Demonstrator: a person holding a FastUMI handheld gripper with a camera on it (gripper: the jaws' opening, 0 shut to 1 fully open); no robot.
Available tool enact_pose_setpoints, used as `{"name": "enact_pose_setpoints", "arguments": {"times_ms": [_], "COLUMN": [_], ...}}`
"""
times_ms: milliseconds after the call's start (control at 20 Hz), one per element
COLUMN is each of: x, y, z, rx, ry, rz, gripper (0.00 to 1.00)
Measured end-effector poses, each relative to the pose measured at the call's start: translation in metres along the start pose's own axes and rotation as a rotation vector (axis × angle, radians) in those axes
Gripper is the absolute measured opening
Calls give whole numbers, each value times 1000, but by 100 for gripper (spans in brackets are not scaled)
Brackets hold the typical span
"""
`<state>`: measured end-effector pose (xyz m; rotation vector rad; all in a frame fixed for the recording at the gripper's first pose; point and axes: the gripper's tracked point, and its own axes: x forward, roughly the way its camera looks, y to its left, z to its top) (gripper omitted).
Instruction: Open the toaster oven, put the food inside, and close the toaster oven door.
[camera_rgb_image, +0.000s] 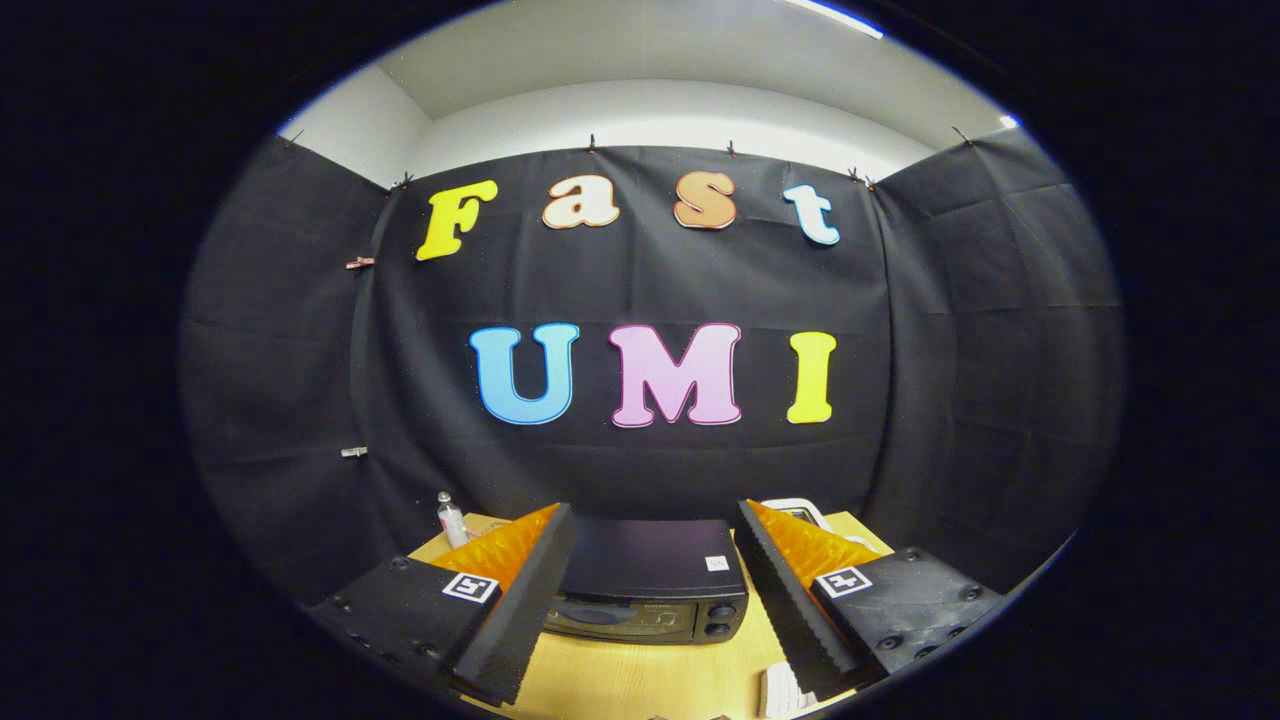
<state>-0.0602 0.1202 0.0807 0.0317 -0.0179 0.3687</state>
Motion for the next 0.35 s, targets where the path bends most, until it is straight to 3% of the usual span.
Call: {"name": "enact_pose_setpoints", "arguments": {"times_ms": [350], "x": [0], "y": [-18], "z": [-20], "rx": [-21], "ry": [24], "rz": [66], "gripper": [99]}}
